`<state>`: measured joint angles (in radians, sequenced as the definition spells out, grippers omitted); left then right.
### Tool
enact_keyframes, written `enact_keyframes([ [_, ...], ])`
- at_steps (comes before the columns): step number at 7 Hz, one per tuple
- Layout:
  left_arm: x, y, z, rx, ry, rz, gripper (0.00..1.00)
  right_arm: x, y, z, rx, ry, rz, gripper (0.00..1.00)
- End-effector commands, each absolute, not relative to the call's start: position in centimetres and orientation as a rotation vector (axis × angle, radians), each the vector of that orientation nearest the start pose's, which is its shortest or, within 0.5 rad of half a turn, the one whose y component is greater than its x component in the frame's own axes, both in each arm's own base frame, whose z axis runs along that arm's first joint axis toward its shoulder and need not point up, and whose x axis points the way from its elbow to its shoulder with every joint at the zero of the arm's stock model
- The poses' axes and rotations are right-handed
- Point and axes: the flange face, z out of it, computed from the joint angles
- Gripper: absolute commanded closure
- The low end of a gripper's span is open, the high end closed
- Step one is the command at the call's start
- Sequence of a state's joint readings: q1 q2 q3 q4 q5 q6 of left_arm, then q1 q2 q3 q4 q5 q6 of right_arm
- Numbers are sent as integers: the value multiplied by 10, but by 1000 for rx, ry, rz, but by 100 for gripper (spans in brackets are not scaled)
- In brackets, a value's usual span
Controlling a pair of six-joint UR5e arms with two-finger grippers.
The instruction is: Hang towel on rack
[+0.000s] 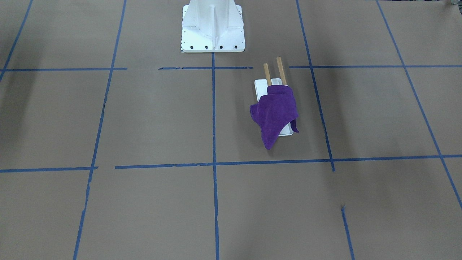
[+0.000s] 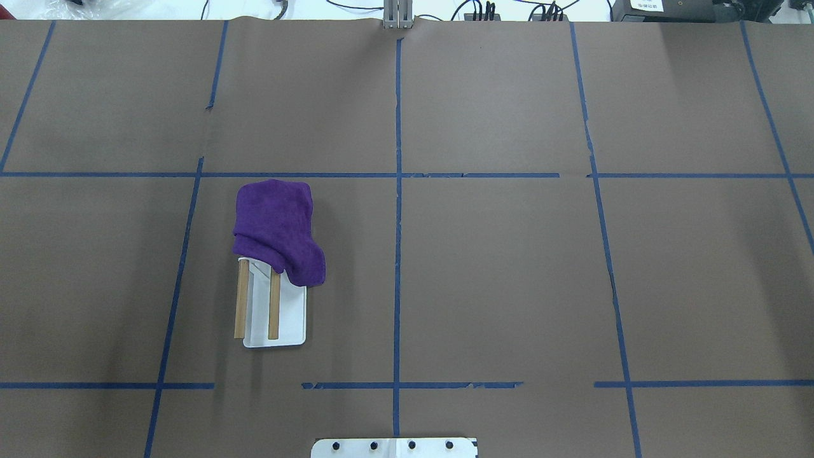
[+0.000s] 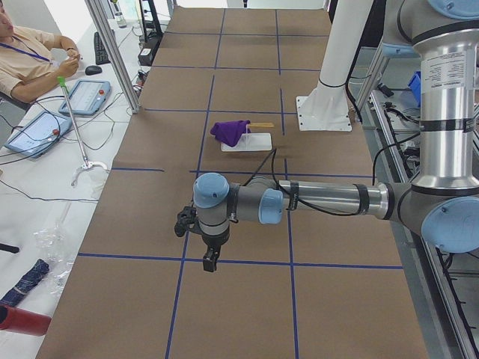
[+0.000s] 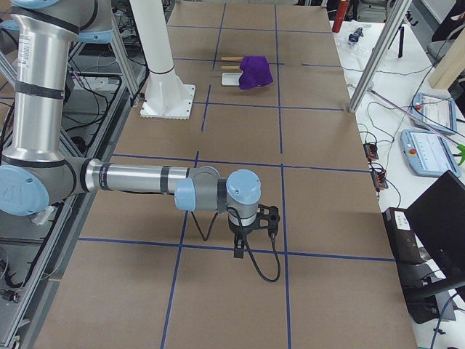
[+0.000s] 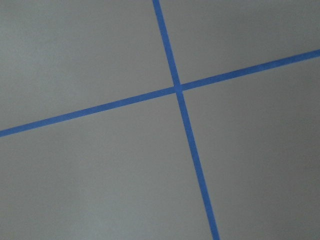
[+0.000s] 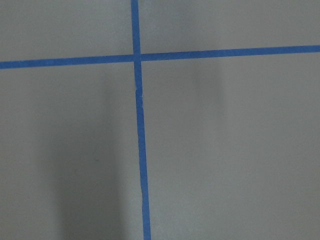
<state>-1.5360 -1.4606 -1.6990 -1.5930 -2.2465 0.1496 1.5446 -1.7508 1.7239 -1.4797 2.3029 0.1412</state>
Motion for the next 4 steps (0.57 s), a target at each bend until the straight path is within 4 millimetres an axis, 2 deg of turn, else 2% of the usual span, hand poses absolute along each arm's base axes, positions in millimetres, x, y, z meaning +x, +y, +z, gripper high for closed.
enact_keyframes([
  [1,-63,-448,651,46,677,165,0,55,-424,657,17,-743,123,0],
  [4,-62,-457,641,61,676,164,0,55,-425,656,21,-746,122,0],
])
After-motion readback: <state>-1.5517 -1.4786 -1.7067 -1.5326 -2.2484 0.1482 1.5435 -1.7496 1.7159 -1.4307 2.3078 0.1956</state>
